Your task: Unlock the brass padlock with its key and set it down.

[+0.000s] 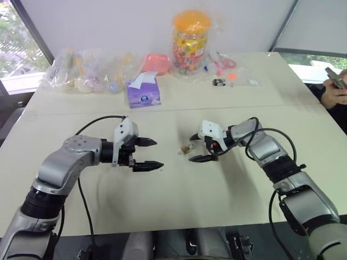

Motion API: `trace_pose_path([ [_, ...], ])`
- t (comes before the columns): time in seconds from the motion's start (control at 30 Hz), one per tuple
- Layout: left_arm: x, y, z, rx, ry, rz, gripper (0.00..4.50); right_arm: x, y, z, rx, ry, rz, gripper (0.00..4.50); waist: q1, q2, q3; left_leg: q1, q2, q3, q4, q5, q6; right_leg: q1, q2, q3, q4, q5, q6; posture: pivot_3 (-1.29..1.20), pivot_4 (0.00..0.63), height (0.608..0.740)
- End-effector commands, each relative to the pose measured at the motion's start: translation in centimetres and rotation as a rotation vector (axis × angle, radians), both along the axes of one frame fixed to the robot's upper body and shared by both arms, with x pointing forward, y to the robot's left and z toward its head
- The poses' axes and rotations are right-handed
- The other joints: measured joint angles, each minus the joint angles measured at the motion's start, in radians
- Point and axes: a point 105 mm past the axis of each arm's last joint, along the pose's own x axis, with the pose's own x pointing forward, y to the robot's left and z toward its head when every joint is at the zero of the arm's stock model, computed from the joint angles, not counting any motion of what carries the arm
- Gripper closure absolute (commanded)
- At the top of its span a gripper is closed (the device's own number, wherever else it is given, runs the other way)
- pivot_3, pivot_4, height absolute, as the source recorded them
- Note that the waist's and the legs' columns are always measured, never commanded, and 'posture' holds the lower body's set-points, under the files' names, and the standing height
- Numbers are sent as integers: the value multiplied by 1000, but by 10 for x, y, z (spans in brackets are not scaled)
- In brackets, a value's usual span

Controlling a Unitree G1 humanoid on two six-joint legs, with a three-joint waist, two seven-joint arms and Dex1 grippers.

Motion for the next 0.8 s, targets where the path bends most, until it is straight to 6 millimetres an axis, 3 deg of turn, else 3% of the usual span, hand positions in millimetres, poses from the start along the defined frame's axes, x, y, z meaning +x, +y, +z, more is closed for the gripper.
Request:
trace_pose_path([
  [0.03,-1,0,11,-13,-47,-5,0,1,7,-6,-24,-9,21,39,-2,0,0,0,0,0,0,0,0,0,0,0,1,0,0,0,150,737],
  [0.13,-1,0,10,-12,-45,-3,0,1,11,-11,-28,-1,26,904,-3,0,0,3,0,0,0,0,0,0,1,1,5,0,-1,0,150,737],
  [0.33,-1,1,9,-12,-40,-2,0,-3,20,-14,-19,10,45,3832,-3,0,0,5,1,0,0,0,0,0,1,2,7,-1,-1,0,150,737],
  [0.5,2,-4,7,-45,-9,3,0,-4,13,-11,-63,-120,49,3842,0,0,0,5,1,0,0,0,0,1,1,2,7,-1,-1,0,150,737],
  [0.63,13,-6,2,-106,54,46,0,1,12,27,3,-500,-5,3842,6,0,0,5,0,0,0,0,-1,1,1,2,7,-1,-1,0,150,737],
  [0.73,23,-5,-3,-122,86,61,0,-10,7,54,2,-797,11,3842,5,0,0,1,-1,0,1,1,-2,-2,0,2,7,-1,-1,0,150,737],
  [0.8,28,-6,5,-160,108,52,0,-18,4,68,6,-945,12,3842,5,0,0,-1,-1,0,1,1,-2,-3,0,2,6,-1,-1,0,150,737],
])
